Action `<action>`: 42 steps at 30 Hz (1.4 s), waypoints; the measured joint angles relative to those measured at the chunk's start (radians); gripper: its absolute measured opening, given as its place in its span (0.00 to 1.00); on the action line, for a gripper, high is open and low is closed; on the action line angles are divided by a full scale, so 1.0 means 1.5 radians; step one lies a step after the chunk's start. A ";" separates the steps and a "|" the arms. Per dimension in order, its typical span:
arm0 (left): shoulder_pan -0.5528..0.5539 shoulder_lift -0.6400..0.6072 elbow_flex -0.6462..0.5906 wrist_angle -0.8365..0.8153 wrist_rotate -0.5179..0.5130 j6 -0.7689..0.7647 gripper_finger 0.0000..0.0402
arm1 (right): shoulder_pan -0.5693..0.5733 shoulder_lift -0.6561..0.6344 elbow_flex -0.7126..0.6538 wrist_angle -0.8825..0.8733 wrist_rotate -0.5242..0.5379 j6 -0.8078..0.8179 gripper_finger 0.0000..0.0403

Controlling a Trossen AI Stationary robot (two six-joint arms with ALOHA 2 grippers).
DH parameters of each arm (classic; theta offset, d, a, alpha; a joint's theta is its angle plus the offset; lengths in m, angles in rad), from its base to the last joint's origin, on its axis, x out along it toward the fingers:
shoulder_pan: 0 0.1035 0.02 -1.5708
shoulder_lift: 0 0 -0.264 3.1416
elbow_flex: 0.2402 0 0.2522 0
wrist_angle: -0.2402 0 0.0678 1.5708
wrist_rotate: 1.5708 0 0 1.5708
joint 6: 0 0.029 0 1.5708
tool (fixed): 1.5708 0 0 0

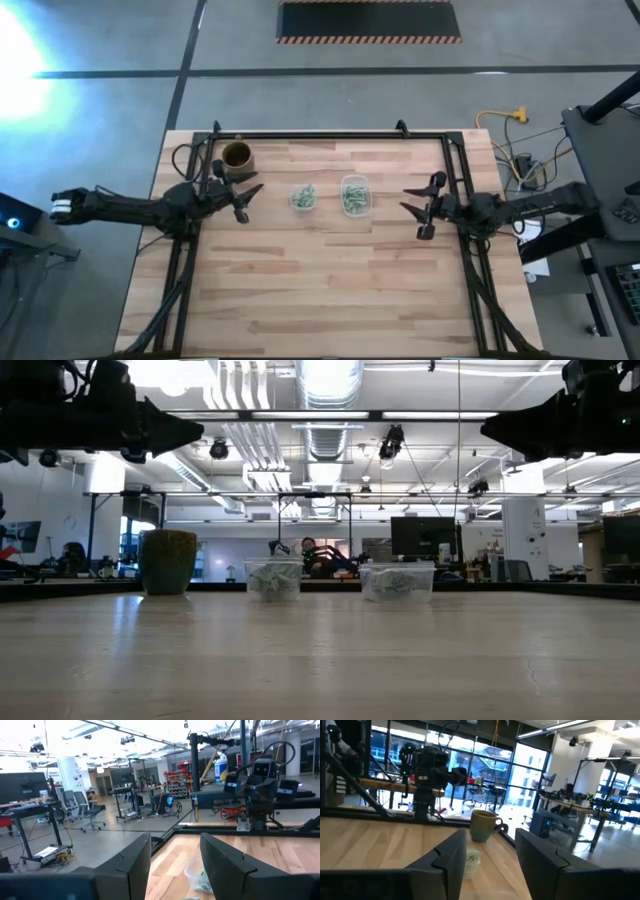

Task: Pick and place items into bin
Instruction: Return to Home Position

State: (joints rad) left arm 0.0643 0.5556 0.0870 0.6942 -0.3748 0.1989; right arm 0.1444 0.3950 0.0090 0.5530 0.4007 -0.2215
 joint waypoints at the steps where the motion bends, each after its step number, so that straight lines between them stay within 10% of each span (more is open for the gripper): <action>1: 0.000 -0.008 -0.003 0.001 0.000 0.000 0.39 | 0.000 -0.014 0.000 -0.015 0.000 -0.001 0.39; 14: 0.000 -0.099 -0.052 -0.059 0.001 -0.024 0.39 | 0.000 -0.262 0.000 -0.237 -0.003 0.011 0.37; 42: -0.001 -0.348 -0.043 -0.224 0.045 0.010 0.39 | 0.000 -0.263 0.003 -0.267 -0.003 0.020 0.36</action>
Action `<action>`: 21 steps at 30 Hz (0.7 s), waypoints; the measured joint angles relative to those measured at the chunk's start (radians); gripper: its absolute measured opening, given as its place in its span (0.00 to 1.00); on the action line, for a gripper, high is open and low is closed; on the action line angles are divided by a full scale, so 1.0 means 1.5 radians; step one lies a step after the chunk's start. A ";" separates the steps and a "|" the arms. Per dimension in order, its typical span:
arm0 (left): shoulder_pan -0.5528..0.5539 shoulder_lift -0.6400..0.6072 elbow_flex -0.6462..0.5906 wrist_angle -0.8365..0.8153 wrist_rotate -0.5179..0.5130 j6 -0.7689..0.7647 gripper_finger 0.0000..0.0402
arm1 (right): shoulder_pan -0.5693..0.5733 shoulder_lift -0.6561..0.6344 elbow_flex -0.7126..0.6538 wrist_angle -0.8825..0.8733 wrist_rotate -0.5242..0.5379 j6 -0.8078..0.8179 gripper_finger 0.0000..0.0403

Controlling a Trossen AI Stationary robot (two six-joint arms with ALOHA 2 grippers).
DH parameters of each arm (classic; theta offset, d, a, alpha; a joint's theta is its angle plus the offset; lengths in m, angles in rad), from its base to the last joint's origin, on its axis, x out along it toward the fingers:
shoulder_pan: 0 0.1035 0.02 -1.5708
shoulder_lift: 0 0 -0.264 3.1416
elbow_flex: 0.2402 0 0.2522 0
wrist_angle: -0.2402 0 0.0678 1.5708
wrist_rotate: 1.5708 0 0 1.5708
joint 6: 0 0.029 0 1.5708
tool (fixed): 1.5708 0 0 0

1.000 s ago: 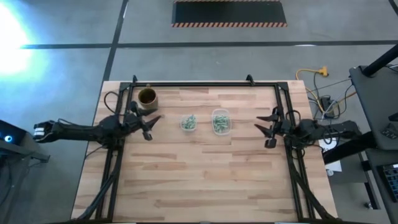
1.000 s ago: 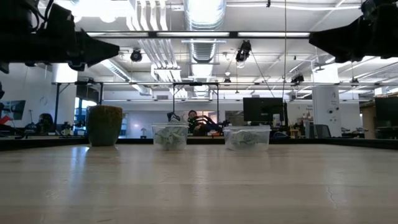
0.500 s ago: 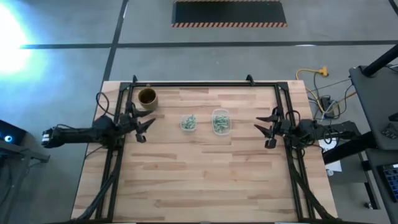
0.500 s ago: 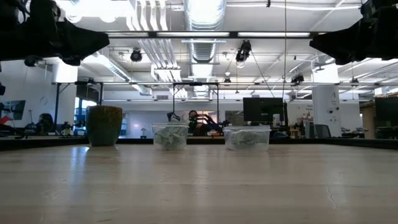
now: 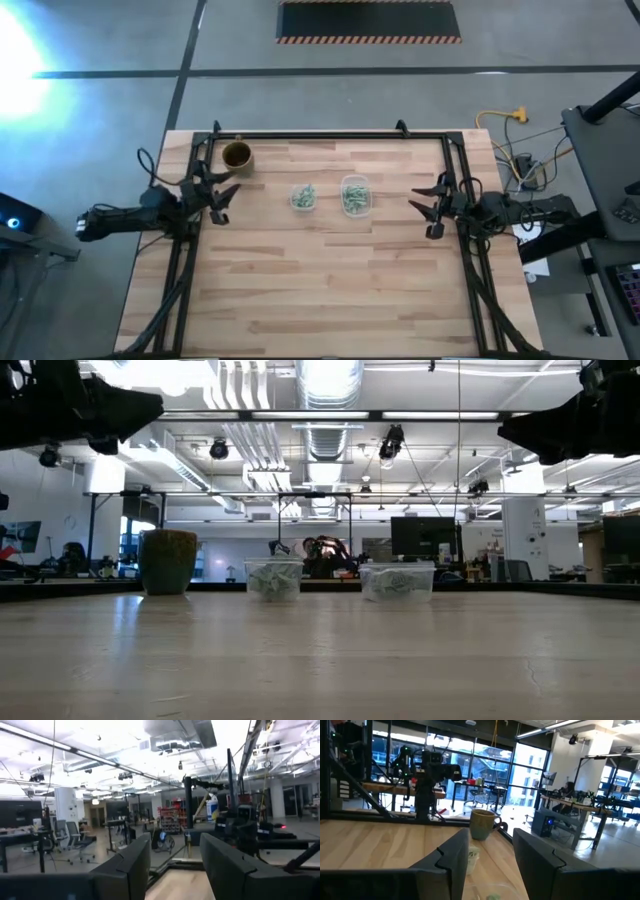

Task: Pick and place items into bin
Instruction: Return to Home Position

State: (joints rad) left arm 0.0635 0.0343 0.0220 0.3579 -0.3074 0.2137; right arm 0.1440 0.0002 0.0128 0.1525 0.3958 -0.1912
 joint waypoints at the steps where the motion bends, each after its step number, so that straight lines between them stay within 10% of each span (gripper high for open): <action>1: 0.000 0.002 -0.001 -0.001 0.000 -0.009 0.39 | 0.000 0.000 0.000 0.000 0.000 -0.001 0.36; 10: -0.007 0.005 -0.010 -0.016 0.120 -0.065 0.39 | 0.000 0.001 0.000 0.000 0.000 -0.004 0.35; 21: -0.038 0.039 -0.010 -0.028 0.112 -0.062 0.39 | 0.000 0.000 0.000 0.000 -0.001 -0.002 0.34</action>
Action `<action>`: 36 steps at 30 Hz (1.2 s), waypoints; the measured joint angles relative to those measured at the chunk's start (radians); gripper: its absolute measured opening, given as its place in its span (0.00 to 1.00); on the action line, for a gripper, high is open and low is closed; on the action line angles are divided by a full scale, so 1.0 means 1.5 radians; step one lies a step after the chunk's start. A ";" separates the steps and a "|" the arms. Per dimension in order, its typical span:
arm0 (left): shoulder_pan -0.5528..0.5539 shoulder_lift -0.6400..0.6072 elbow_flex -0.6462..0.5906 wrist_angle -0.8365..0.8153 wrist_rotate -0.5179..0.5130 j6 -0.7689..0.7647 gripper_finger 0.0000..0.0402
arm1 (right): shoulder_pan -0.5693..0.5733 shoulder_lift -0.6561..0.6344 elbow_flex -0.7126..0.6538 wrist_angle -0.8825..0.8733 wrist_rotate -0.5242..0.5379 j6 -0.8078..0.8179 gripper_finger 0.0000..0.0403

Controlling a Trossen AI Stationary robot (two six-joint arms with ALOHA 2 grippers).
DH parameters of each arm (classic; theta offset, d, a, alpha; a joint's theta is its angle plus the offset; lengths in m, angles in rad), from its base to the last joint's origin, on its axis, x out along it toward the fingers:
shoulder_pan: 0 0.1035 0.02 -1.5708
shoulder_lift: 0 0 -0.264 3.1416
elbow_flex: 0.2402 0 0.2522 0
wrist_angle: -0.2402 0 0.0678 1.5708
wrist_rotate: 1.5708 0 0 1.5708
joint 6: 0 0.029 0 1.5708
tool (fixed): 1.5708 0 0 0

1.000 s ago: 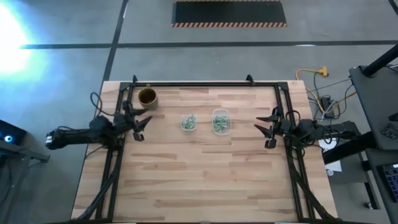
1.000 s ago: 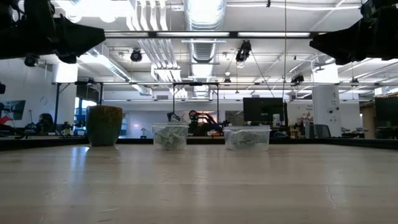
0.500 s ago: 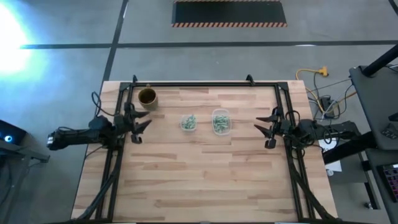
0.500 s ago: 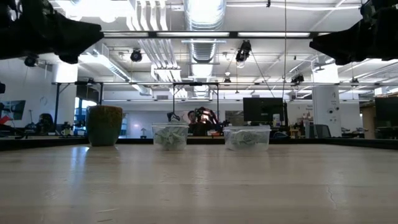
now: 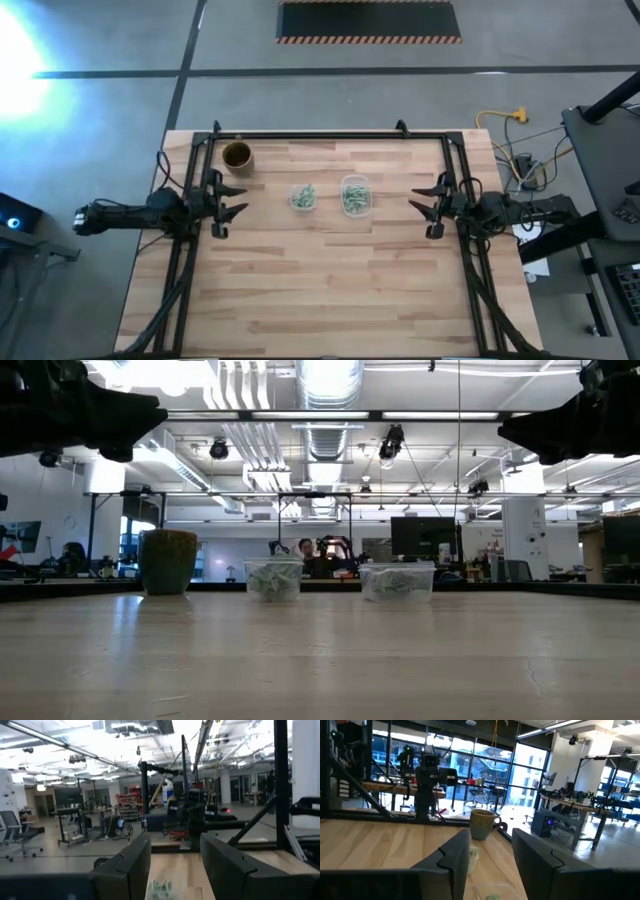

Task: Pick and place items into bin
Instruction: Return to Home Position

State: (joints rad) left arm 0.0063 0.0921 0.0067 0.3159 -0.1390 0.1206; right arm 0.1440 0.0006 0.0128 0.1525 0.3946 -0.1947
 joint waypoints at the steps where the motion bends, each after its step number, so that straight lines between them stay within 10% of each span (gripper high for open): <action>1: 0.000 -0.001 0.000 -0.009 0.000 0.000 0.39 | 0.000 0.000 0.000 -0.002 0.000 -0.002 0.34; 36: -0.036 -0.042 -0.001 -0.195 0.071 0.032 0.39 | 0.000 0.000 0.000 -0.049 -0.002 0.015 0.32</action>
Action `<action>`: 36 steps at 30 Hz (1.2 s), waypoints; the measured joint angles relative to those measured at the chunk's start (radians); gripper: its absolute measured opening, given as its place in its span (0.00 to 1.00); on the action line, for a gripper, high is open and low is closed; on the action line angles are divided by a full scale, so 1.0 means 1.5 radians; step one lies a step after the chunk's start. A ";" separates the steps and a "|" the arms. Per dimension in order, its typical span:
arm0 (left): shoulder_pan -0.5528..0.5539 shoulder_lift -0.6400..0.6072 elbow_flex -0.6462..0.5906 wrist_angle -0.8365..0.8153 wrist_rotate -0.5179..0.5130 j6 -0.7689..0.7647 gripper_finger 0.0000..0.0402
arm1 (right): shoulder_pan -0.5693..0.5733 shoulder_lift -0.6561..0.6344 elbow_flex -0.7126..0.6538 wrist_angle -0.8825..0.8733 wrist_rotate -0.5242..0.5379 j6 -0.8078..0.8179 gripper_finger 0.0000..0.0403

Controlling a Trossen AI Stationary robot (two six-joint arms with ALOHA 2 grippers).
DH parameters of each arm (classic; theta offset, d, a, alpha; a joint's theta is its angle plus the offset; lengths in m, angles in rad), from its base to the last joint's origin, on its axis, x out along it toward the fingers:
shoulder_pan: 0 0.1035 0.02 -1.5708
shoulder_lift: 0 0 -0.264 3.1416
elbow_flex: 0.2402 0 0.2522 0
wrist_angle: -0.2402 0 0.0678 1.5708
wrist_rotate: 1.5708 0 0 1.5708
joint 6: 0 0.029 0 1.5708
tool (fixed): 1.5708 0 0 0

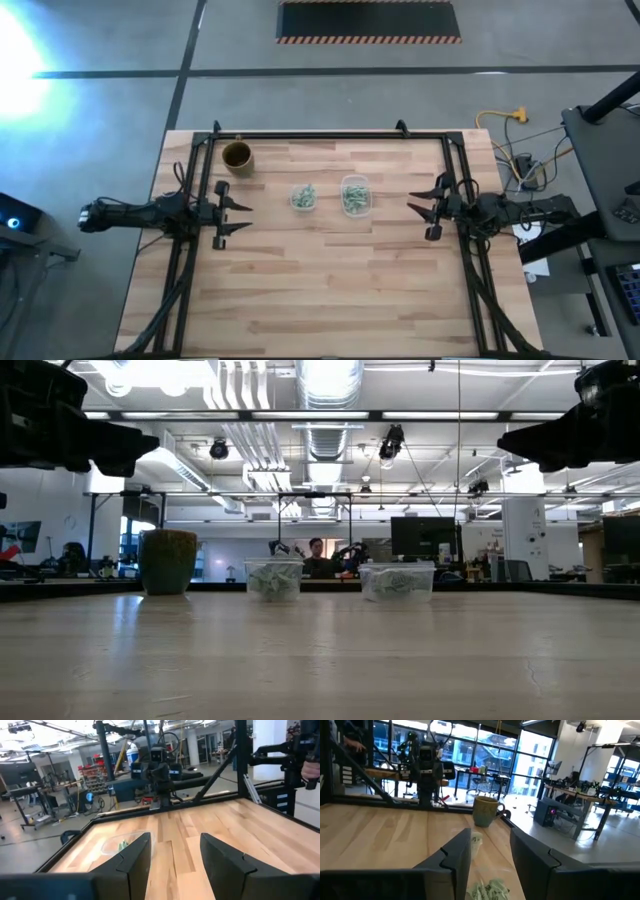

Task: Pick and place items into bin
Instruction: Return to Home Position

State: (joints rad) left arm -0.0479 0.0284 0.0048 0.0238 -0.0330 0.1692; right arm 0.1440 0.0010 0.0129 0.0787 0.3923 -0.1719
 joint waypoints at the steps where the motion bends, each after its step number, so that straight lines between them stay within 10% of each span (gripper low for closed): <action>1: 0.000 0.000 0.000 0.000 0.001 0.003 0.39 | 0.000 0.000 0.000 -0.003 -0.002 0.000 0.32; 10: 0.000 0.001 0.000 -0.003 0.002 -0.003 0.39 | 0.000 0.001 0.008 -0.044 -0.007 0.008 0.31; 16: 0.000 0.007 0.000 -0.002 0.003 -0.003 0.39 | 0.000 0.000 0.010 -0.054 -0.137 -0.027 0.31; 36: 0.000 0.009 0.000 -0.002 0.003 -0.022 0.39 | 0.000 0.011 0.010 -0.061 -0.140 -0.010 0.28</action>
State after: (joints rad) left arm -0.0479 0.0418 0.0048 0.0212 -0.0292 0.1368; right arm 0.1437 0.0170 0.0280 -0.0132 0.1822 -0.1867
